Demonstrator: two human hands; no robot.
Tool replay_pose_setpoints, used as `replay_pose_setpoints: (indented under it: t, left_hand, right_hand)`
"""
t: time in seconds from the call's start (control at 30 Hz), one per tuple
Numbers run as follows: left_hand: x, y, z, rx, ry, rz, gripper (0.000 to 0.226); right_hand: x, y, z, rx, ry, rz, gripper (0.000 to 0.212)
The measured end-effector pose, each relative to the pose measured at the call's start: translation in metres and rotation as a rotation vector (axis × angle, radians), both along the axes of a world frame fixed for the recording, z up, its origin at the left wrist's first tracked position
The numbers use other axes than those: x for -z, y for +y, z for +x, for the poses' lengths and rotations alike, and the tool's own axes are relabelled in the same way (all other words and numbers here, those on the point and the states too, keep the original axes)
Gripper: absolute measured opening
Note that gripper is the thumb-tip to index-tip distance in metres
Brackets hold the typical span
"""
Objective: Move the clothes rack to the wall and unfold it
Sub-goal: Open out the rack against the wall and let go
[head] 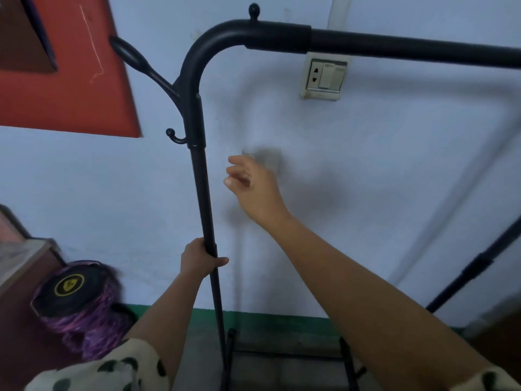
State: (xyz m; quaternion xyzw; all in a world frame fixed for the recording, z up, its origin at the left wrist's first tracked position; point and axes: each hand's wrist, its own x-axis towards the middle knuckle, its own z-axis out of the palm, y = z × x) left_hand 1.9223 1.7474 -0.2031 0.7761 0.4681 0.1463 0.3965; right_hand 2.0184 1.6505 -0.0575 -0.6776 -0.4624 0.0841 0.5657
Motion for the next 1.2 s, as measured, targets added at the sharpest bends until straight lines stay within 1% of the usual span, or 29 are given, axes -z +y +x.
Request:
replay_pose_setpoints:
  t: [0.1,0.2,0.4,0.5,0.57,0.63,0.67,0.7,0.77,0.83,0.93,1.07,1.2]
  left_hand:
    - [-0.002,-0.007,0.002,-0.034,0.011,0.02,0.036]
    - [-0.005,-0.013,0.0,-0.065,-0.018,0.001,0.036]
    - [-0.018,-0.022,-0.009,-0.061,-0.117,-0.015,0.037]
    - [-0.022,-0.034,-0.014,-0.174,-0.18,-0.027,0.037]
    - [-0.02,-0.053,-0.014,-0.245,-0.174,-0.114,0.035]
    - [-0.012,-0.076,-0.01,-0.233,-0.176,-0.332,0.049]
    - [-0.008,-0.089,-0.006,-0.196,-0.162,-0.44,0.053]
    - [-0.006,-0.102,-0.001,-0.132,-0.136,-0.5,0.048]
    - [-0.005,-0.127,0.014,0.014,-0.1,-0.485,0.022]
    - [-0.01,-0.153,0.036,0.15,-0.114,-0.445,0.015]
    - [-0.023,-0.19,0.072,0.315,-0.135,-0.39,0.044]
    - [-0.035,-0.239,0.123,0.473,-0.124,-0.315,0.043]
    - [-0.04,-0.296,0.182,0.564,-0.127,-0.266,0.045]
  right_hand:
    - [0.008,-0.024,0.023,0.097,-0.021,-0.027,0.029]
    - [0.015,-0.038,0.037,0.143,-0.065,-0.069,0.022]
    - [0.034,-0.066,0.043,0.09,-0.135,-0.173,0.016]
    - [0.046,-0.087,0.049,0.135,-0.172,-0.235,0.014]
    - [0.052,-0.103,0.054,0.175,-0.179,-0.276,0.015]
    - [0.055,-0.119,0.059,0.199,-0.18,-0.308,0.015]
    - [0.056,-0.126,0.061,0.211,-0.182,-0.319,0.015]
    - [0.056,-0.136,0.063,0.228,-0.183,-0.331,0.015]
    - [0.055,-0.155,0.07,0.259,-0.184,-0.344,0.015]
    - [0.054,-0.178,0.08,0.3,-0.185,-0.346,0.015]
    - [0.054,-0.218,0.1,0.371,-0.175,-0.353,0.014]
    - [0.055,-0.276,0.137,0.496,-0.155,-0.357,0.013]
    - [0.061,-0.34,0.187,0.718,-0.113,-0.342,0.009]
